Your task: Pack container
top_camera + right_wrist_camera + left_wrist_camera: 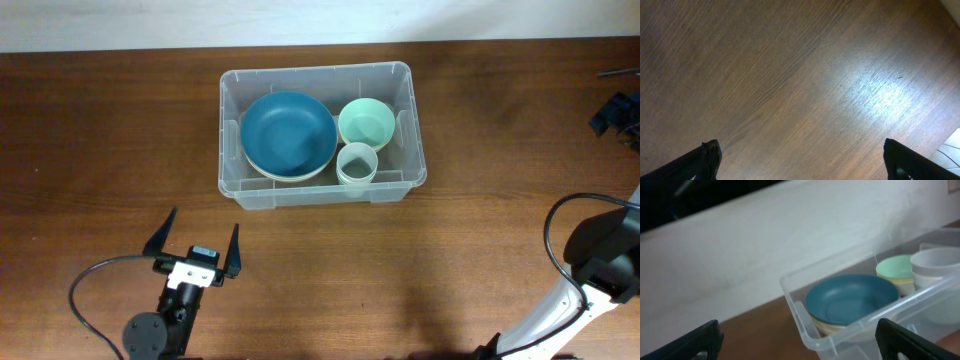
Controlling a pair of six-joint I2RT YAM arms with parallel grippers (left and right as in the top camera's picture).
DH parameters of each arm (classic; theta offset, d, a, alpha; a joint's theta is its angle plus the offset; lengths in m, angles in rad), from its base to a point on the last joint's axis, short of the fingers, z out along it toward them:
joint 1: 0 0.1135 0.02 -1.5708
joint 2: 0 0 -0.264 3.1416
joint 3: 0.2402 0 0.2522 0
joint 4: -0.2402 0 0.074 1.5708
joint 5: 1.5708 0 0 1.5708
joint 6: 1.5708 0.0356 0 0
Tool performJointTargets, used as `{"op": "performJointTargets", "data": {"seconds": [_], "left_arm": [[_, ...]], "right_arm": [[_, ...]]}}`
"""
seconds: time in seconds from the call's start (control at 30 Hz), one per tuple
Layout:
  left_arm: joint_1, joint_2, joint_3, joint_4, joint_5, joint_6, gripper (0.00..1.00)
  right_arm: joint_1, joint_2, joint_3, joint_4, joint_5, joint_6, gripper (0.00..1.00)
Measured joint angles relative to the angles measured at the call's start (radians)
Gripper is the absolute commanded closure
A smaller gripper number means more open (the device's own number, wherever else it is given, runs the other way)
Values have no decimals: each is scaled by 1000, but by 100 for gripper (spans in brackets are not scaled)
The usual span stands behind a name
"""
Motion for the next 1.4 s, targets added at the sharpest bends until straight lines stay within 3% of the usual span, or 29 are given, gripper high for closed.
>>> {"op": "performJointTargets", "data": {"seconds": [0.23,0.67,1.4], "left_arm": [[30,-104,-2,-109,3,3,0],[38,-115,-32,-239,6,4,0],[38,-115,-32,-238,7,-2,0]], "right_arm": [[0,0,0,0,0,-1,1],[0,0,0,0,0,-1,1],[0,0,0,0,0,0,1]]}}
